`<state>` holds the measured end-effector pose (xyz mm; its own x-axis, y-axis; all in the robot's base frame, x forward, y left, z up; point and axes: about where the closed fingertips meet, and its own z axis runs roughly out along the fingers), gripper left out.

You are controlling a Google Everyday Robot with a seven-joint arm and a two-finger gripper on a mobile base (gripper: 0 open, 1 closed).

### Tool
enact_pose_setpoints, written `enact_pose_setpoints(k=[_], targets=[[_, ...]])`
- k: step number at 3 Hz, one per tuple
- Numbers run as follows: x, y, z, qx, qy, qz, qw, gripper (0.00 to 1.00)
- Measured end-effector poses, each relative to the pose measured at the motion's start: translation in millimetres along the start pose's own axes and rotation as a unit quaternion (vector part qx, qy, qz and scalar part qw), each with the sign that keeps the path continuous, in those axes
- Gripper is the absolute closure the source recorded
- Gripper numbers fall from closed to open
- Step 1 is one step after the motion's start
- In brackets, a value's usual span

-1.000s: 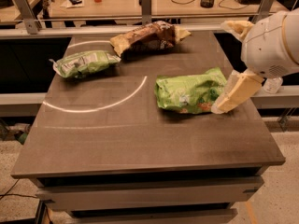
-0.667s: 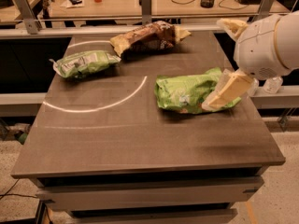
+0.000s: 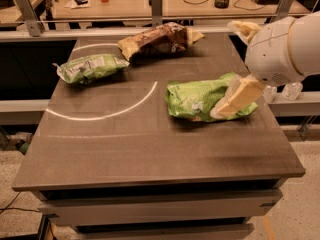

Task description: Pick green jalapeno chip bag

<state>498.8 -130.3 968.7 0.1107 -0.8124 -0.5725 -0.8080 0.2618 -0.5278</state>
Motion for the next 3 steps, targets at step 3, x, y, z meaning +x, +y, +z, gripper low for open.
enact_pose_setpoints(k=[3], targets=[[-45.4, 7.5, 114.5, -0.059, -0.109, 0.003, 0.9923, 0.00]])
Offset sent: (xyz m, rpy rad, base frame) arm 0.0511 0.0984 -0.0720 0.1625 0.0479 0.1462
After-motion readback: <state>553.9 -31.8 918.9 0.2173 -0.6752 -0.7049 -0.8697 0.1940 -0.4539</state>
